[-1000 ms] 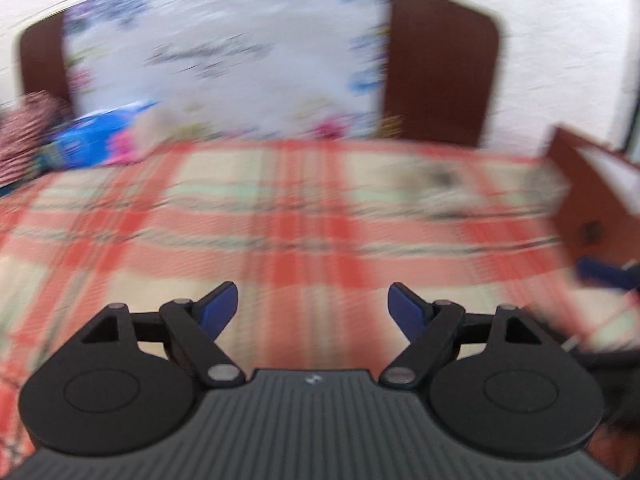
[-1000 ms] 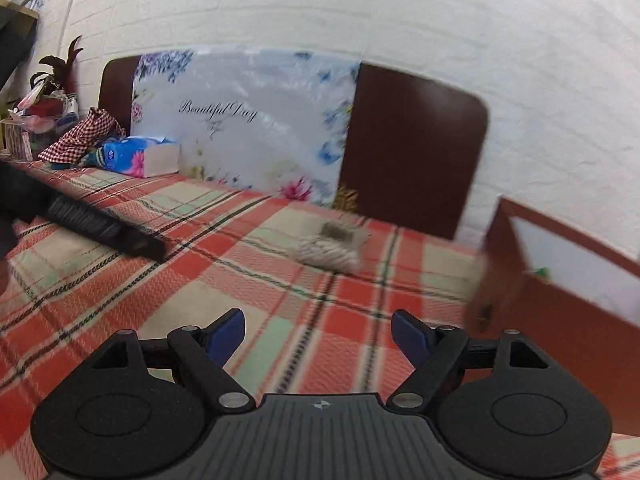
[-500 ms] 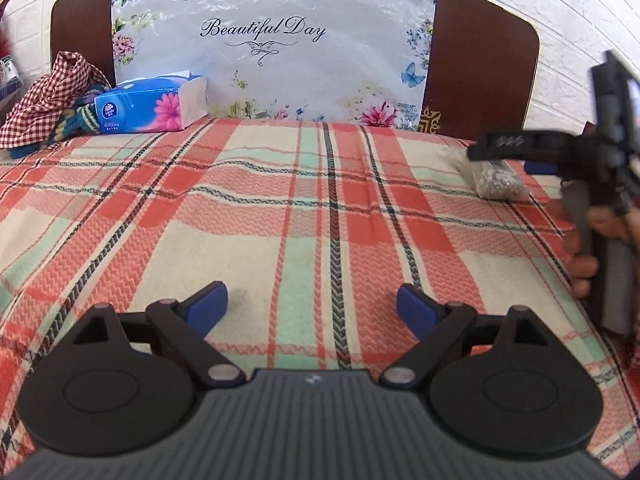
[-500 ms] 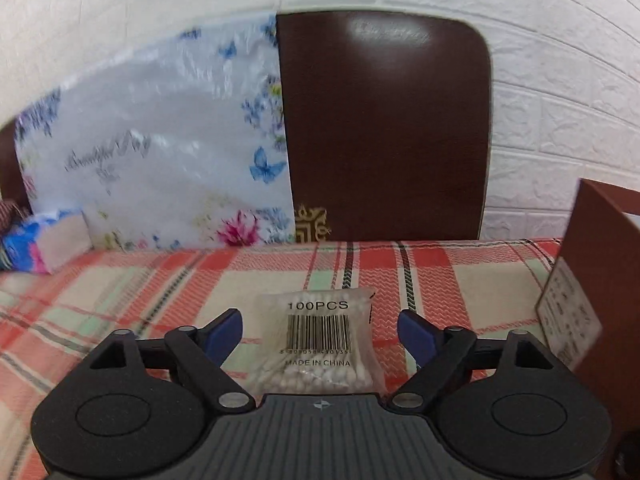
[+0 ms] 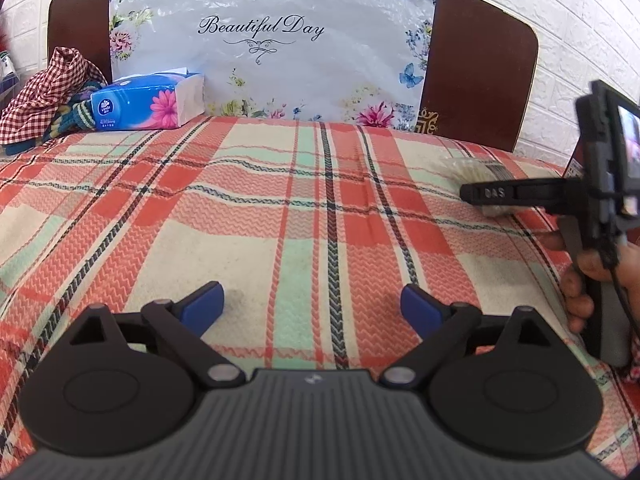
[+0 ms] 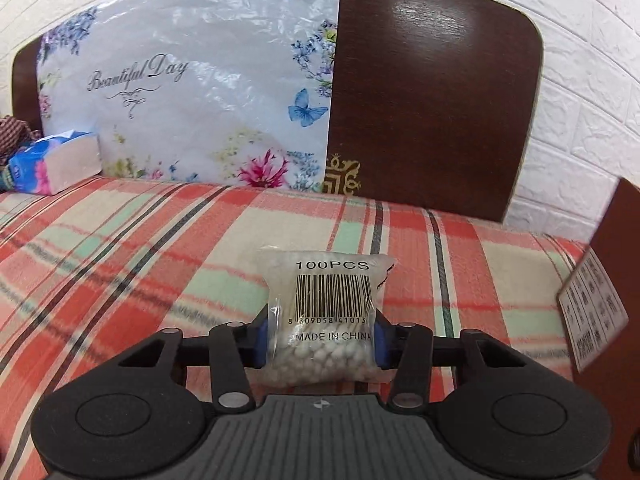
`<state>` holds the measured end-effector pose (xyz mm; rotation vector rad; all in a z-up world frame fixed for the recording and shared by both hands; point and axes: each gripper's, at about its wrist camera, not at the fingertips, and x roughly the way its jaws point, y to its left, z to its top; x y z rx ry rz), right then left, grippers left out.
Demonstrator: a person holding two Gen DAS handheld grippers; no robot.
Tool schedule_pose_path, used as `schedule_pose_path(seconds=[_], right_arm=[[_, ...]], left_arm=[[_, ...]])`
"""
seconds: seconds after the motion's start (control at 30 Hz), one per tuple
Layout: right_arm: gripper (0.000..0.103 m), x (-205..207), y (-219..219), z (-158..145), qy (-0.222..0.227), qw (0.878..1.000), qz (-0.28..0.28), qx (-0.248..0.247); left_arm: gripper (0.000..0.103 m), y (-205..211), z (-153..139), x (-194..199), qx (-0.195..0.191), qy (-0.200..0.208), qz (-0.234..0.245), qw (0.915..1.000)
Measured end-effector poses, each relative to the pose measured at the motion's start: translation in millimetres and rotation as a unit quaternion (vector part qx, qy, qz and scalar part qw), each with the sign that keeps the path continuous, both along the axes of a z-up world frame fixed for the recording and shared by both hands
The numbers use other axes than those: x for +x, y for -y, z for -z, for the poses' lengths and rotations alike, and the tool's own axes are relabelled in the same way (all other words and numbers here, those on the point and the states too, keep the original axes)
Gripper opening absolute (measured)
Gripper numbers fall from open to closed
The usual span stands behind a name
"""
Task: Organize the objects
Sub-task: 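Move the right tool to the white bead bag and grasp it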
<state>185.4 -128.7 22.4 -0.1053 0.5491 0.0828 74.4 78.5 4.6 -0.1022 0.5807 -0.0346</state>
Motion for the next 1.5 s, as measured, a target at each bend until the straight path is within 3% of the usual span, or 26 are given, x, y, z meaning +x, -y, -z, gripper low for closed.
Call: schedule_pose_path(seconds=[0.77,0.9,1.2,1.37,1.5], right_arm=[[0.047,-176.8,24.4,5.8,-0.025,0.998,-0.048,0.031],[0.049,-186.7,24.7,6.3,-0.020,0.998,-0.049,0.028],[0.069,-193.6,34.6,6.3,-0.025,0.998,-0.034,0.043],[0.072,-201.9,38.8,6.6,-0.025,0.998,-0.033,0.048],[0.073,-204.3,39.8,7.1,-0.025,0.998,-0.034,0.050]], left_arm=[[0.097,5.2,-0.8,0.4,0.027,-0.007,0.000,0.9996],[0.098,6.9,-0.6,0.2,0.033,-0.009,-0.001,0.9994],[0.099,15.6,-3.3,1.7,0.055,-0.030,-0.012,0.9979],[0.100,27.2,-5.9,-6.7,0.051,-0.044,-0.019,0.9975],[0.100,45.0,-10.0,-15.1,0.041,-0.052,0.008,0.9978]])
